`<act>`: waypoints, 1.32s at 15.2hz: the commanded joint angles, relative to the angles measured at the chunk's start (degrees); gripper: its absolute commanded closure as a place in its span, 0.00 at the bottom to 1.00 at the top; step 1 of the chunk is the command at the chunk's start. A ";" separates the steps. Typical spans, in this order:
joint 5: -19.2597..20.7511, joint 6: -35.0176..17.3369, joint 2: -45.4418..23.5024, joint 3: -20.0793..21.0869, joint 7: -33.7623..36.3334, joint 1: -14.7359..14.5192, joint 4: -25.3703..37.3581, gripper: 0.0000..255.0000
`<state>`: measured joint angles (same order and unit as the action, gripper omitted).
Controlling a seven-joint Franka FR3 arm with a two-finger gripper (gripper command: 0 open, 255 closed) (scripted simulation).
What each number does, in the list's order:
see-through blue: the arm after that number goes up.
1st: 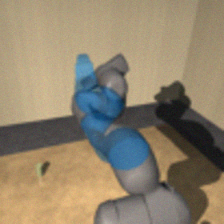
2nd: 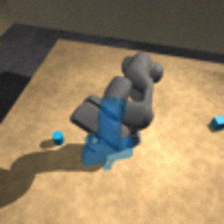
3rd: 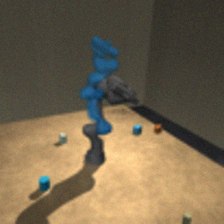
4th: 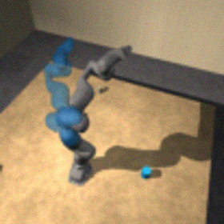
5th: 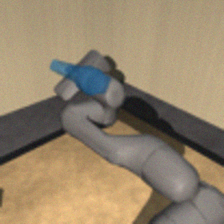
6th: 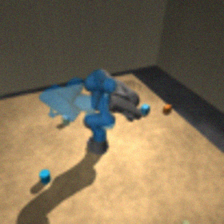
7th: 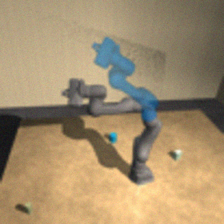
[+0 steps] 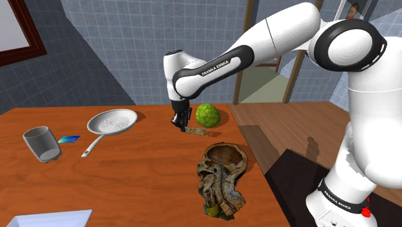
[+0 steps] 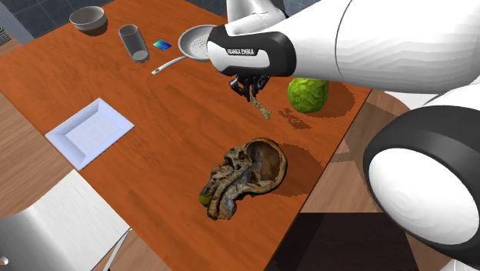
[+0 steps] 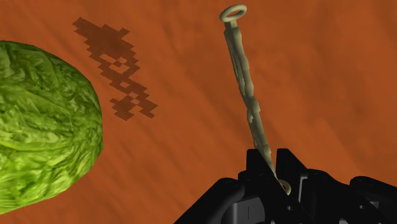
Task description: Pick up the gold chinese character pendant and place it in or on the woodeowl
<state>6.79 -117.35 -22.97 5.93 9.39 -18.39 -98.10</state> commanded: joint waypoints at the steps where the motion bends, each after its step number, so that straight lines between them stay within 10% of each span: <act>1: -0.14 1.20 0.73 0.04 -0.19 0.06 0.45 1.00; 20: -1.20 11.12 8.00 0.94 0.30 -0.73 3.06 1.00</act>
<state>5.75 -105.88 -16.62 6.67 9.30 -18.95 -93.00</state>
